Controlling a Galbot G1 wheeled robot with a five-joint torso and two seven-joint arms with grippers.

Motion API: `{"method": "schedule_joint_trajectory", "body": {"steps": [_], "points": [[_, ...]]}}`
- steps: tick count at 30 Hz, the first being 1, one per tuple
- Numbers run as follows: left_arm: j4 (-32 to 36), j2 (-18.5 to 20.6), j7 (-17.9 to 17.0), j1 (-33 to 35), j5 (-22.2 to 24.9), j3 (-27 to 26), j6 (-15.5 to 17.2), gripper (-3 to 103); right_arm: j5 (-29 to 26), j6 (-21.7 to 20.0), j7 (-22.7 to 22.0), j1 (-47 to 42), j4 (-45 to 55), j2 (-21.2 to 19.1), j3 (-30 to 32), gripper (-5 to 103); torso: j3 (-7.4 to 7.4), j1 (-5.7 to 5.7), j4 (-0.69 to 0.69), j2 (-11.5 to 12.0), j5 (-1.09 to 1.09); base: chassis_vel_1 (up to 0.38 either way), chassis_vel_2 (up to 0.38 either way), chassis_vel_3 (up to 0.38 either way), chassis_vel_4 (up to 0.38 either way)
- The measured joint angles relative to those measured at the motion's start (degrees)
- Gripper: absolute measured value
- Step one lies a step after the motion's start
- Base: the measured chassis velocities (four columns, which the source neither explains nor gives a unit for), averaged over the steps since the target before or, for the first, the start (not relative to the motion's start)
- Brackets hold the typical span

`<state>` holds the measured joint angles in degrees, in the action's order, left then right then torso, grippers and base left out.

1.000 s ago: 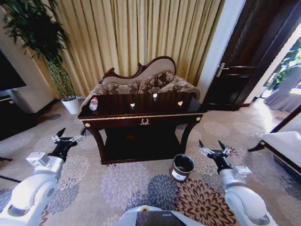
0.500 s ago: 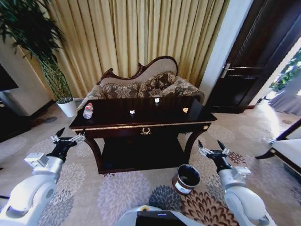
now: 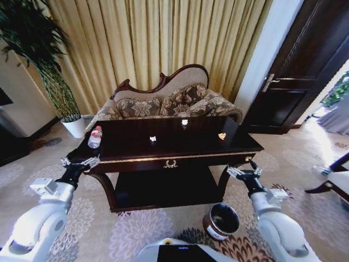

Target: Move to the front of the table and place the trash on the table into the trash bin.

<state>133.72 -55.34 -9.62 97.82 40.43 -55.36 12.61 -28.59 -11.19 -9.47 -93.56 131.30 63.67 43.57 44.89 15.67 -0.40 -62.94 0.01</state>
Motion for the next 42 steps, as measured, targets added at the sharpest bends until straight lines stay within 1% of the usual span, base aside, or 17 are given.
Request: {"method": "schedule_joint_trajectory", "body": {"steps": [1,3,4,6,8,9,12,14,17,19,20,22,25,28,30,37,42], "points": [[0.52,-0.21,0.0,0.52,0.03,-0.39,0.05,100,-1.74,-2.03,-1.05,2.06,-0.03,-1.44,-0.54,100,-0.01,-0.01,0.01,0.0,-0.01,0.0,0.0,0.0,0.0],[0.73,-0.3,0.0,0.72,0.03,-0.53,0.06,100,-2.3,-2.69,-1.37,2.75,-0.16,-2.05,-0.73,100,-0.01,-0.02,0.0,-0.01,-0.01,0.0,0.0,0.0,0.0],[1.26,-0.57,0.02,1.21,0.0,-0.85,0.07,100,-3.93,-4.85,-2.04,4.7,-0.98,-3.86,-1.29,100,-0.02,-0.04,0.02,-0.02,-0.01,0.0,0.0,0.0,0.0],[1.49,-0.72,0.02,1.45,-0.04,-0.99,0.08,100,-5.03,-6.0,-2.43,5.48,-1.46,-4.77,-1.58,100,-0.02,-0.04,0.0,-0.03,-0.01,0.0,0.0,0.0,0.0],[2.21,-1.46,0.02,2.39,-0.39,-1.47,0.09,100,-8.56,-9.35,-3.39,7.78,-3.44,-7.9,-2.32,100,-0.02,-0.04,-0.01,-0.03,0.0,0.0,0.0,0.0,0.0],[2.21,-1.46,0.02,2.39,-0.39,-1.47,0.09,100,-8.56,-9.35,-3.39,7.78,-3.44,-7.9,-2.32,100,-0.02,-0.04,-0.01,-0.03,0.0,0.0,0.0,0.0,0.0],[3.21,-3.03,0.04,4.07,-1.26,-1.96,0.07,100,-11.92,-11.42,-4.57,12.25,-7.37,-11.37,-3.61,100,-0.01,-0.03,0.0,-0.02,0.0,0.0,0.0,0.0,0.0],[3.31,-3.24,0.04,4.27,-1.4,-2.0,0.06,100,-12.5,-11.78,-4.79,13.08,-7.98,-11.79,-3.87,100,-0.01,-0.03,0.0,-0.02,0.0,0.0,0.0,0.0,0.0],[4.16,-4.67,0.13,5.74,-2.31,-2.36,-0.04,100,-15.75,-13.8,-6.42,21.59,-13.64,-14.43,-7.13,100,-0.01,-0.03,0.0,-0.02,0.01,0.0,0.0,0.0,0.0],[4.29,-4.77,0.08,5.96,-2.4,-2.48,-0.05,100,-16.71,-14.4,-6.95,24.13,-15.17,-14.9,-8.13,100,-0.01,-0.03,0.0,-0.02,0.0,0.0,0.0,0.0,0.0],[4.29,-4.77,0.08,5.96,-2.4,-2.48,-0.05,100,-16.71,-14.4,-6.95,24.13,-15.17,-14.9,-8.13,100,-0.01,-0.03,0.0,-0.02,0.0,0.0,0.0,0.0,0.0],[4.42,-4.73,-0.05,6.19,-2.42,-2.63,-0.05,100,-18.25,-15.25,-7.9,29.84,-18.83,-15.42,-10.73,100,-0.01,-0.03,0.0,-0.02,0.0,0.0,0.0,0.0,0.0],[4.46,-4.67,-0.14,6.28,-2.42,-2.65,-0.05,100,-19.05,-15.59,-8.53,32.51,-20.63,-15.43,-12.23,100,0.0,-0.02,0.0,-0.01,-0.01,0.0,0.0,0.0,0.0],[4.58,-4.68,-0.27,6.46,-2.43,-2.65,-0.04,100,-20.68,-16.41,-10.12,36.34,-23.6,-14.69,-14.94,100,0.0,-0.02,-0.01,-0.01,-0.01,0.0,0.0,0.0,0.0],[4.84,-4.92,-0.32,6.98,-2.46,-2.75,-0.04,100,-21.36,-17.01,-11.71,39.66,-26.39,-13.15,-17.73,100,-0.01,-0.02,0.0,-0.01,-0.01,0.0,0.0,0.0,0.0],[5.96,-5.82,-0.34,7.99,-1.64,-3.58,-0.07,100,-20.78,-17.15,-12.99,44.61,-31.57,-9.84,-21.68,100,0.0,-0.02,0.01,-0.01,-0.01,0.0,0.0,0.0,0.0],[6.71,-6.74,-0.28,8.36,-1.6,-3.42,-0.08,100,-20.28,-17.05,-13.0,45.74,-33.33,-9.14,-22.2,100,-0.01,-0.02,-0.01,-0.01,-0.01,0.0,0.0,0.0,0.0]]}}
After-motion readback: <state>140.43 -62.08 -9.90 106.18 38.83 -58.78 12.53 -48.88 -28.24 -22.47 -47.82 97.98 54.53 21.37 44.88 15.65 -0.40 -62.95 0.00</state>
